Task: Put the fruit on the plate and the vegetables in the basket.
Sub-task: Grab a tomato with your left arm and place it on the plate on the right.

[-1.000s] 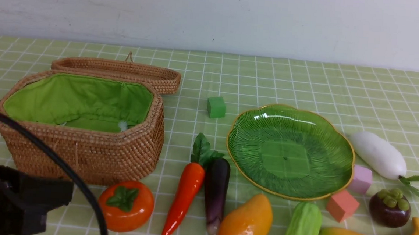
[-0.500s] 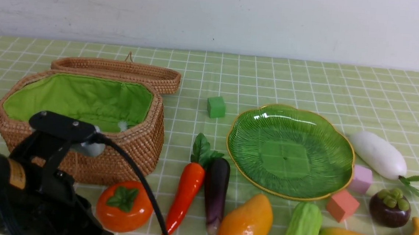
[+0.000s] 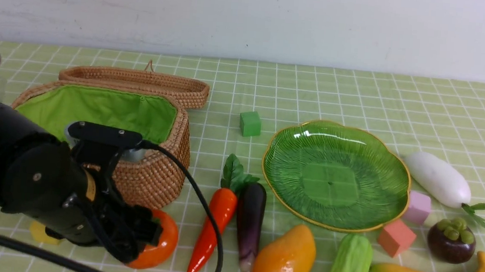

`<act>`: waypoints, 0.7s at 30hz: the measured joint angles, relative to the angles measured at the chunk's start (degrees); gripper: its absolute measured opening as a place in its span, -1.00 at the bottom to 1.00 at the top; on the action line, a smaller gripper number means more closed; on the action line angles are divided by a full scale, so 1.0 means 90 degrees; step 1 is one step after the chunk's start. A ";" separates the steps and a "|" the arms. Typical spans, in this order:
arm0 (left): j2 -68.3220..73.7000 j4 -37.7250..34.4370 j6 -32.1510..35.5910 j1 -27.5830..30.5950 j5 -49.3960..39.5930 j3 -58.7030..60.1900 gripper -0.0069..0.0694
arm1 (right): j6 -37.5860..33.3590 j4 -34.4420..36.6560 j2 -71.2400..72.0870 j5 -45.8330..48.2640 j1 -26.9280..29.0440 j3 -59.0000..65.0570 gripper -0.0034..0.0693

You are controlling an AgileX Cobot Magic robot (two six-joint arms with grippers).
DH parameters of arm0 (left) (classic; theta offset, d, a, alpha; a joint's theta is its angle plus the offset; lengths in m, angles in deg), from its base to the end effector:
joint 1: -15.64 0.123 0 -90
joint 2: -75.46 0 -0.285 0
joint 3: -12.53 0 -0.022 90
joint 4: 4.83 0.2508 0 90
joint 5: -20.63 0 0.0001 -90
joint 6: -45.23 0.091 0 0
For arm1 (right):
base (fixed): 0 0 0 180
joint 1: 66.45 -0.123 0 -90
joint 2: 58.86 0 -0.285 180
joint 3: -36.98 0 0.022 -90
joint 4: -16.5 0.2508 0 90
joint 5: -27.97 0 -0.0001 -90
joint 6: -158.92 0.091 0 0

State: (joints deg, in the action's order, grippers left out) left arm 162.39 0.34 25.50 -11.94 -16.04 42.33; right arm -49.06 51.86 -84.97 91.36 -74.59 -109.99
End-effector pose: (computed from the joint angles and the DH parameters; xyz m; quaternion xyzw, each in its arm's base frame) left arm 0.2322 -0.1157 0.2332 0.0955 0.9679 -0.0606 0.2244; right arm 0.0102 0.0491 0.3598 -0.2697 0.7908 0.2200 0.5035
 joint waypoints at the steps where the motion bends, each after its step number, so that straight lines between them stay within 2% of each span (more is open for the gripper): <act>1: 0.0153 0.0148 -0.0223 0.0000 0.0172 0.0000 0.76 | 0.0000 0.0000 0.0000 0.0051 0.0000 0.0000 -0.82; 8: 0.0584 0.0591 -0.0578 0.0000 0.0659 -0.0012 0.79 | -0.0007 0.0039 0.0000 0.0081 0.0000 0.0000 -0.82; 21: 0.0695 0.0683 -0.0734 0.0000 0.0807 -0.0012 0.73 | -0.0007 0.0125 0.0000 0.0086 0.0000 0.0000 -0.82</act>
State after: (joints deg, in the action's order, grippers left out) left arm 168.65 6.49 18.89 -11.94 -8.78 42.22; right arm -49.12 52.99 -84.97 92.13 -74.59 -109.99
